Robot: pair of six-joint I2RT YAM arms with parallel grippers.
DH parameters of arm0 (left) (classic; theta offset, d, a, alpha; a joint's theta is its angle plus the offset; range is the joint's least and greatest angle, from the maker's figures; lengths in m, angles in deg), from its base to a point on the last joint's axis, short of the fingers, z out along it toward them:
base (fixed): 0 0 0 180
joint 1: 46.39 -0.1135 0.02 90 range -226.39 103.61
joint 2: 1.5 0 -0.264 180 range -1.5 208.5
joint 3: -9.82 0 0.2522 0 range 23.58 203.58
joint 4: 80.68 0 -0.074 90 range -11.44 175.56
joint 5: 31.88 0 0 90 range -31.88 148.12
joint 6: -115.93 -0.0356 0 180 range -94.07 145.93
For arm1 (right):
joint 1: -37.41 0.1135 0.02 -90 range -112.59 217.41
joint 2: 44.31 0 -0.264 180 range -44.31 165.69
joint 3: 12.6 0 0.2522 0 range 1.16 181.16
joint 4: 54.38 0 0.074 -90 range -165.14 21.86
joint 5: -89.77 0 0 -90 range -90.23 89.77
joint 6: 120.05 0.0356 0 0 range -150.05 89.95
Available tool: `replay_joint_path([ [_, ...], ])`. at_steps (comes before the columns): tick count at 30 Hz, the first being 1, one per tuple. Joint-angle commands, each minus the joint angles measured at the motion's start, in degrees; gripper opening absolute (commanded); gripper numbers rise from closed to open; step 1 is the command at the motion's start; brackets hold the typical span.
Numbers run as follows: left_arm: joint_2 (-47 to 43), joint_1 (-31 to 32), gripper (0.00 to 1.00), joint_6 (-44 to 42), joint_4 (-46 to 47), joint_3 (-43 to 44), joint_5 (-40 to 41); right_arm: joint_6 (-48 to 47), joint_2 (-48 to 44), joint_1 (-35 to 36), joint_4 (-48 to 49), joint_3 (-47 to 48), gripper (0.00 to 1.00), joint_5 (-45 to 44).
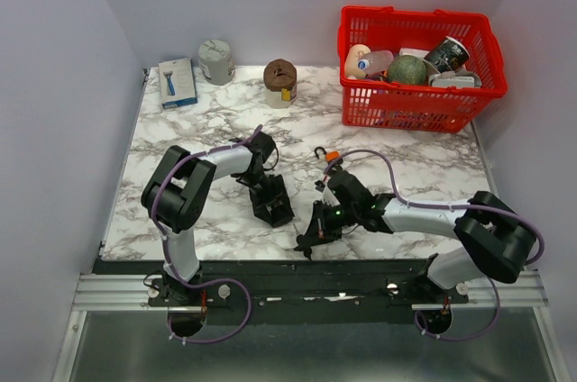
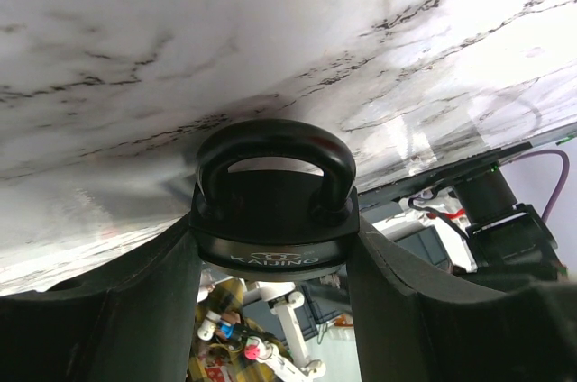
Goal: Unlock with the key
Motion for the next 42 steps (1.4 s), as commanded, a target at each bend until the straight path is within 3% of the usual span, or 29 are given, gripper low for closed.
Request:
replay_joint_path([
  [1,1.0,-0.4,0.00,-0.1,1.2,0.5,0.6,-1.9,2.6,0.6,1.3,1.0,0.01,-0.3],
  [17,0.2,-0.5,0.00,-0.6,2.1,-1.2,-0.3,-4.2,10.5,0.5,6.3,5.3,0.01,1.4],
  [42,0.1,-0.9,0.00,-1.4,1.7,-0.5,-0.8,-1.4,13.9,-1.3,9.6,4.7,0.01,1.0],
])
